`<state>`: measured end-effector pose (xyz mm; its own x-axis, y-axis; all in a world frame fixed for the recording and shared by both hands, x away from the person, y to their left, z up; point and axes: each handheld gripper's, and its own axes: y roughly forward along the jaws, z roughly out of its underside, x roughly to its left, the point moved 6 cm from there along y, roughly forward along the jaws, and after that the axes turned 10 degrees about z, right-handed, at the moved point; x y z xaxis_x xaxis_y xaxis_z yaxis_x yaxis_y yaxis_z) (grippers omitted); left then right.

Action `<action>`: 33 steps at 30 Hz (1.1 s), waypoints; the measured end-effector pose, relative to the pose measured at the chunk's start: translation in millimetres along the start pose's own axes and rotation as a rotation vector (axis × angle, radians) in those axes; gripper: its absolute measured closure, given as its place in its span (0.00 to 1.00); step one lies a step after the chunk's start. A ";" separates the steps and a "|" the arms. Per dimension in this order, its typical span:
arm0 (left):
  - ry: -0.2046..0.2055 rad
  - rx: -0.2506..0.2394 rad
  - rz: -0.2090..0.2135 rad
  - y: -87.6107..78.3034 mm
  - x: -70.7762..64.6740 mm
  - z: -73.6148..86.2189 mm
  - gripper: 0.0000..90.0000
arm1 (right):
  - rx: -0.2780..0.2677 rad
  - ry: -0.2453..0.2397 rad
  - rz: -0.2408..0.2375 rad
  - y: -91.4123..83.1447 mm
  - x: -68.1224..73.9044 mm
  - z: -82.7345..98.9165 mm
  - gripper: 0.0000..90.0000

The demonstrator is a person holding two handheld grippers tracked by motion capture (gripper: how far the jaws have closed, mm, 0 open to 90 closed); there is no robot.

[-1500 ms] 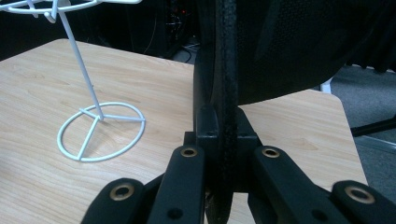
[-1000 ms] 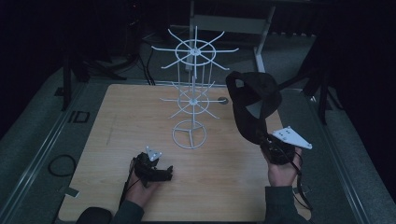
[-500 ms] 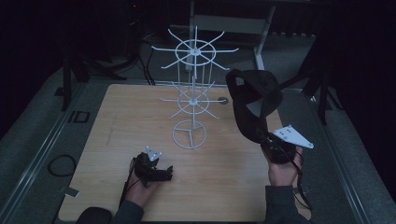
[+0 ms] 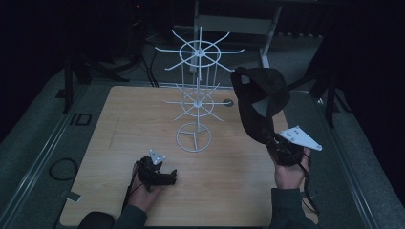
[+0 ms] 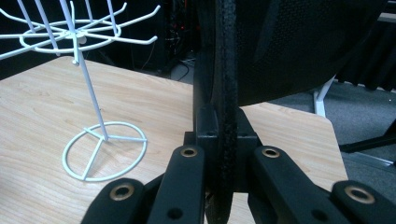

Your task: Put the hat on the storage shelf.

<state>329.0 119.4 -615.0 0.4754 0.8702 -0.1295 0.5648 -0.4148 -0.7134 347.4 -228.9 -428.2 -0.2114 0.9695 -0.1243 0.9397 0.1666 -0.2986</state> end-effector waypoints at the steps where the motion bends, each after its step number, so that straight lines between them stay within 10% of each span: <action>1: 0.000 0.000 0.000 0.0 0.0 0.0 0.00 | -0.001 0.002 0.000 -0.2 0.0 -0.3 0.96; 33: 0.001 0.001 -0.001 -0.1 0.1 0.0 0.00 | -0.045 0.011 0.024 -7.4 -1.5 -17.9 0.96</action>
<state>328.9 119.5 -615.0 0.4755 0.8703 -0.1287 0.5643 -0.4139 -0.7143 345.5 -228.4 -408.9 -0.1862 0.9751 -0.1206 0.9556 0.1512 -0.2530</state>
